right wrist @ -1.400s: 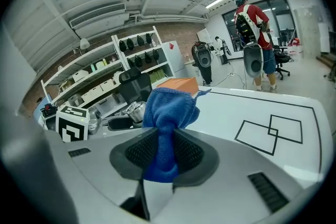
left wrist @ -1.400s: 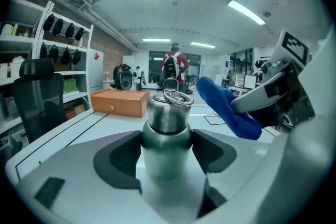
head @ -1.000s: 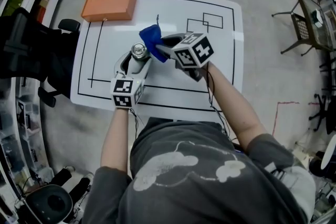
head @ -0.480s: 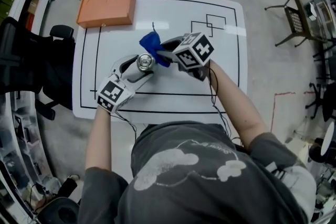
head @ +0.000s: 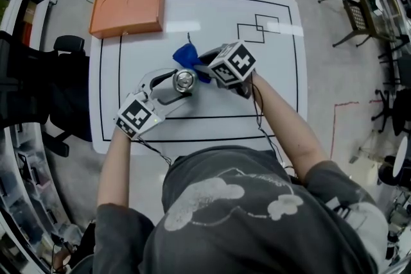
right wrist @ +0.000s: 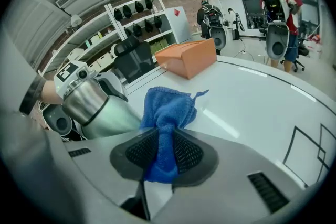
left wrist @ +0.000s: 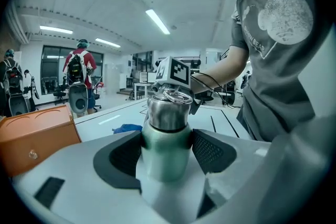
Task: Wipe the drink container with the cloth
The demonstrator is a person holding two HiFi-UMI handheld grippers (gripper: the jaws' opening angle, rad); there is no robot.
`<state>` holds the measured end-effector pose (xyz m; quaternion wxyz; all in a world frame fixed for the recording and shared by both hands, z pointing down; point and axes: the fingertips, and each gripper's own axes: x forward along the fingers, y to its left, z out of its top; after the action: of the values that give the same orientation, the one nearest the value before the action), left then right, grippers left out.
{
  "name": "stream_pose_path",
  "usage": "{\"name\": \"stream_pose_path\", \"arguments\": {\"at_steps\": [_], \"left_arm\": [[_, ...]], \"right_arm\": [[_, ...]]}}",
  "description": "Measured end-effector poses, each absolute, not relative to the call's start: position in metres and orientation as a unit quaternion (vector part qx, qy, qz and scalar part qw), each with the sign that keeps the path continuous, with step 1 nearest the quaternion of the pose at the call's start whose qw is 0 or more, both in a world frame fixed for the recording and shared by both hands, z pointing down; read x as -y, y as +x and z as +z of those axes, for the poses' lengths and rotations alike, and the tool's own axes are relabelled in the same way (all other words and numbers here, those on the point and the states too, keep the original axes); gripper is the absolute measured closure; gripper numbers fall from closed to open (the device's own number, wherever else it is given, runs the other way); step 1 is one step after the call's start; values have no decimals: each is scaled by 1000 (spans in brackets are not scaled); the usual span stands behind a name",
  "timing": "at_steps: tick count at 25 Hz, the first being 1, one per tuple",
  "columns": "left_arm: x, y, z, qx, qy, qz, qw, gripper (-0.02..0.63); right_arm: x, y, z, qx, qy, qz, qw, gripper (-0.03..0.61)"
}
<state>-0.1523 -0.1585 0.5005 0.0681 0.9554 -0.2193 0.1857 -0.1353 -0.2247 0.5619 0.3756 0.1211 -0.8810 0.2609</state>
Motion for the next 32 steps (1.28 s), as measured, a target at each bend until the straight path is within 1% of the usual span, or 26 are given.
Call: {"name": "stream_pose_path", "arguments": {"at_steps": [4,8,15,20,26,30,32], "left_arm": [[158,-151,500,219,955,190,68,311],[159,-153,503,253,944,191,89,310],[151,-164,506,399,894,148,138,310],[141,-174,506,515,831,96,187,310],[130,-164,492,603,770,71,196,310],[133,-148,491,661,715,80,214,304],[137,-143,491,691,686,88,212,297]], "right_arm": [[224,-135,568,879,121,252,387,495],[225,-134,565,884,129,243,378,494],[220,-116,546,897,152,231,344,492],[213,-93,529,907,161,230,313,492],[202,-63,510,917,156,217,297,491],[193,-51,503,921,150,218,287,491],[189,-44,501,921,149,217,287,491]]}}
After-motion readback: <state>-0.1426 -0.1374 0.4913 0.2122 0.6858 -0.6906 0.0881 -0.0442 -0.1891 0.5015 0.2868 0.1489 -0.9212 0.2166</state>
